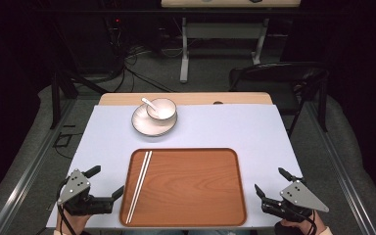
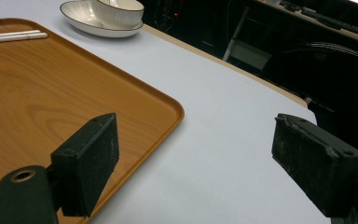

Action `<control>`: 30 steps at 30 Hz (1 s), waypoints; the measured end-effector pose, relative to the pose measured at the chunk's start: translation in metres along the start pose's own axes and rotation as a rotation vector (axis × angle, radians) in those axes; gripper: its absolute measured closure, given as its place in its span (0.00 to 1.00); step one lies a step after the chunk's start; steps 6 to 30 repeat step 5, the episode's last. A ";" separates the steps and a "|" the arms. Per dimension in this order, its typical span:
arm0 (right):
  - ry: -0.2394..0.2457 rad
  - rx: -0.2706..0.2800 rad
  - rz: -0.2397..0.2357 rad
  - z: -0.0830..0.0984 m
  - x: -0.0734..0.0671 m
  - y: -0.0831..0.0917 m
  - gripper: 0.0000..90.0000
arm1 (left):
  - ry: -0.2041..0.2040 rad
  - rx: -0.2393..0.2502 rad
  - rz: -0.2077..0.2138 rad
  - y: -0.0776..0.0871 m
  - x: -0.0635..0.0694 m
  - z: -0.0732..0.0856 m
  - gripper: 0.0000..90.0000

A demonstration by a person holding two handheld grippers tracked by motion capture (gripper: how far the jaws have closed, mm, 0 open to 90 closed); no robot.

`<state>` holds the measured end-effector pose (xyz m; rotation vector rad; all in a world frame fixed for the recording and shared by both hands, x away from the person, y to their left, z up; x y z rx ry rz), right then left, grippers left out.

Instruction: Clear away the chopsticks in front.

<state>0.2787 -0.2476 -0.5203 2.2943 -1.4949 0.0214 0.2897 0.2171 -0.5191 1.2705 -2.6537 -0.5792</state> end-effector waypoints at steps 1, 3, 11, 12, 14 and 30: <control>0.001 -0.001 0.001 0.000 0.000 0.000 0.16 | 0.006 -0.002 0.010 -0.001 0.000 0.002 0.00; 0.001 0.000 0.001 0.000 0.000 0.000 0.16 | 0.004 -0.010 0.003 -0.003 -0.001 0.003 0.00; 0.001 -0.002 0.001 0.000 0.000 0.000 0.16 | 0.022 -0.020 0.006 -0.005 -0.004 0.006 0.00; 0.001 -0.002 0.001 0.000 0.000 0.000 0.16 | 0.022 -0.020 0.006 -0.005 -0.004 0.006 0.00; 0.001 -0.002 0.001 0.000 0.000 0.000 0.16 | 0.022 -0.020 0.006 -0.005 -0.004 0.006 0.00; 0.001 -0.002 0.001 0.000 0.000 0.000 0.16 | 0.022 -0.020 0.006 -0.005 -0.004 0.006 0.00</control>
Point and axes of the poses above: each handheld gripper's, and its own axes: y roughly backward along the jaws, z roughly out of its underside, x roughly to its right, the point moved 8 cm from there along -y, roughly forward along the jaws, and after that the axes turned 2 degrees about -y, right-handed, at the moved point
